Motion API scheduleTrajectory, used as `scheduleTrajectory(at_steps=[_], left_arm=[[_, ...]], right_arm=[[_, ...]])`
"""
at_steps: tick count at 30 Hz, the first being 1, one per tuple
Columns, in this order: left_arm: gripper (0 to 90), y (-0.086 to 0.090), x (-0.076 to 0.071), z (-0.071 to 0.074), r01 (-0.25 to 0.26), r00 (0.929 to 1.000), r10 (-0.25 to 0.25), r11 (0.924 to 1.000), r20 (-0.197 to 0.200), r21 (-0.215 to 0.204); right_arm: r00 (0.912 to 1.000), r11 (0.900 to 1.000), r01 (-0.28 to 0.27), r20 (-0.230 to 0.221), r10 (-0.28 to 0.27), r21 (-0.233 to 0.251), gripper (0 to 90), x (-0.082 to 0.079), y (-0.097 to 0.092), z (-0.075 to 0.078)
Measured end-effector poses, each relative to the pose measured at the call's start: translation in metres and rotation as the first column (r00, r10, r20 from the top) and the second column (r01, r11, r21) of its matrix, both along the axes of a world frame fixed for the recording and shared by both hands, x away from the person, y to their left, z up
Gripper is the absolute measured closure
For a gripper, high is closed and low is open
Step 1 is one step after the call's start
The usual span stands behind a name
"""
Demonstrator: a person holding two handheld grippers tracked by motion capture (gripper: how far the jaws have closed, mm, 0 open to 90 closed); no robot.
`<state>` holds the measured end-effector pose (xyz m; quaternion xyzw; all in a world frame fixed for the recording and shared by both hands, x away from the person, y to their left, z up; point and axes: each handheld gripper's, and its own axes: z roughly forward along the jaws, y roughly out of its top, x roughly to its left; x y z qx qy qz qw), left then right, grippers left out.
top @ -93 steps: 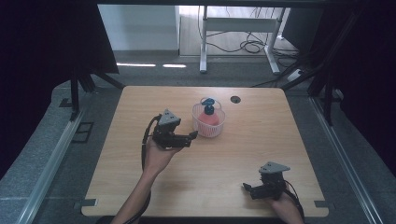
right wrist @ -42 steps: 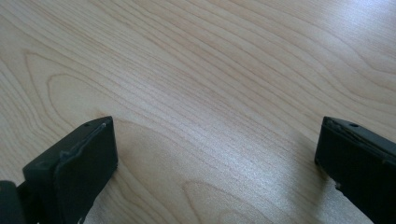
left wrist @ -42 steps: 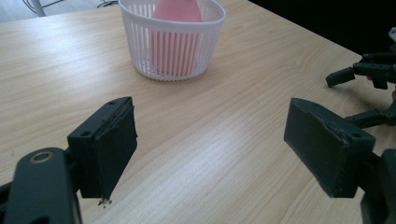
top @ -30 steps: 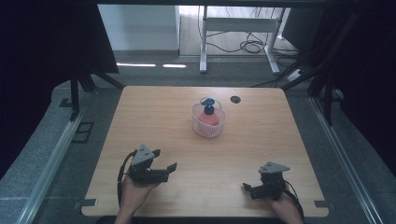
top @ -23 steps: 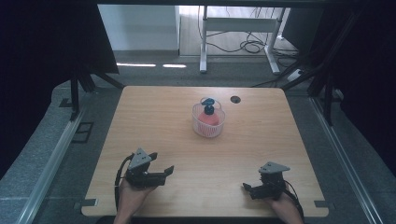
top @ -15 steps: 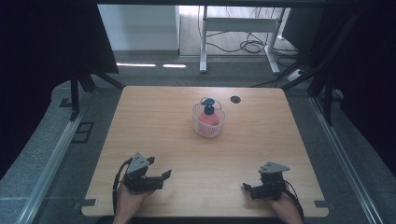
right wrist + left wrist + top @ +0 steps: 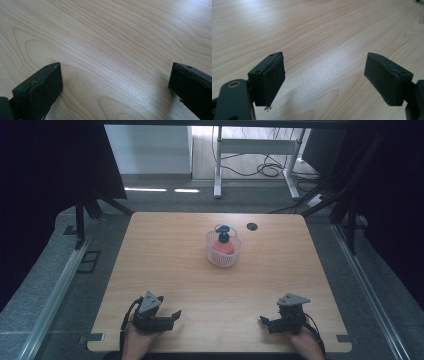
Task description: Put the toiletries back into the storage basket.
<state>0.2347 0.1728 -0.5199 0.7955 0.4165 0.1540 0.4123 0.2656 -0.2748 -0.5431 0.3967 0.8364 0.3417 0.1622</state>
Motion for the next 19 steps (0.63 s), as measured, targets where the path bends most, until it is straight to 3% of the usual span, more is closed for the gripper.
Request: scheduleTrajectory(at_steps=[8,13,19], left_arm=[[15.5,-0.004,0.0,-0.012,0.0,0.9988,0.003,0.9978,-0.05,0.067],[13.9,-0.011,0.004,-0.021,-0.012,0.9948,0.027,0.9892,-0.099,0.146],[10.3,-0.01,0.005,-0.024,-0.006,0.9966,0.017,0.9907,-0.08,0.136]], right_arm=[[1.0,1.0,0.0,0.0,0.0,0.0,0.0,0.0,0.0,0.0],[1.0,1.0,0.0,0.0,0.0,0.0,0.0,0.0,0.0,0.0],[1.0,1.0,0.002,-0.001,-0.002,0.001,0.0,0.0,0.0,0.0]])
